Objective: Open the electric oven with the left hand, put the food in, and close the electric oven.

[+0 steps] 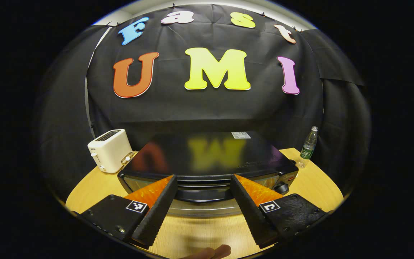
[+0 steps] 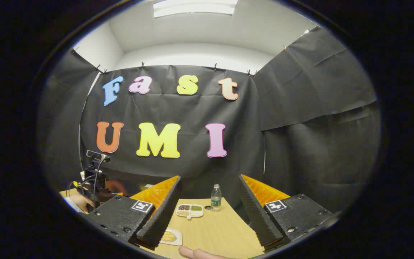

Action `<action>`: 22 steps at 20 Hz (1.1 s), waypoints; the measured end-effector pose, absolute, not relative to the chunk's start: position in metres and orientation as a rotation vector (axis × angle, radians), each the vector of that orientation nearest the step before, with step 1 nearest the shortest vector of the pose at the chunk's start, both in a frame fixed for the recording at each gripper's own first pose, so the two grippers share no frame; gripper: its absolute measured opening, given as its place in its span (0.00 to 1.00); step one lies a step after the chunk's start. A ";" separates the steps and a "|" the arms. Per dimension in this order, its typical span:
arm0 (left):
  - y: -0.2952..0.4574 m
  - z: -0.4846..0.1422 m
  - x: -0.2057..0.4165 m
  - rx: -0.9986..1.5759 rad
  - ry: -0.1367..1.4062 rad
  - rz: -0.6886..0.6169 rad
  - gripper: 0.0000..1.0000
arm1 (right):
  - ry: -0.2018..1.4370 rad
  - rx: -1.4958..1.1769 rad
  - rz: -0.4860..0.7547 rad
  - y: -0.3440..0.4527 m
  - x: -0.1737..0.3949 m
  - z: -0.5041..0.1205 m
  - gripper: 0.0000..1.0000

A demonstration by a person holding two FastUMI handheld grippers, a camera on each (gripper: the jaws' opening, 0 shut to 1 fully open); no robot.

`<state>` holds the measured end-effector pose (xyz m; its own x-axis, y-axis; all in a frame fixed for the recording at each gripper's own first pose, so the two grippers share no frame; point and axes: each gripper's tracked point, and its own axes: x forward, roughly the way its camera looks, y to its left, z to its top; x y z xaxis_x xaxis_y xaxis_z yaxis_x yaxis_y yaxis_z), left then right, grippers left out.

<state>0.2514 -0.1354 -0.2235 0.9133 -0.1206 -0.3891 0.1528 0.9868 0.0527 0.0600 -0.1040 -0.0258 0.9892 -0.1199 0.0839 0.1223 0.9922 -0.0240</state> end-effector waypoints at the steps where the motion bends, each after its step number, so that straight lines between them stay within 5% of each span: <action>1: -0.134 -0.224 0.247 0.079 0.396 -0.137 0.98 | -0.083 -0.024 -0.119 -0.104 0.059 -0.027 0.95; 22: -0.122 -0.275 0.146 0.098 0.413 -0.139 0.98 | -0.013 0.035 -0.093 -0.100 0.042 -0.056 0.95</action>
<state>0.1455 -0.1220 -0.2751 0.9067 -0.1141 -0.4062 0.1540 0.9858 0.0669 0.0422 -0.1003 -0.0560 0.9956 -0.0929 0.0116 0.0924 0.9951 0.0360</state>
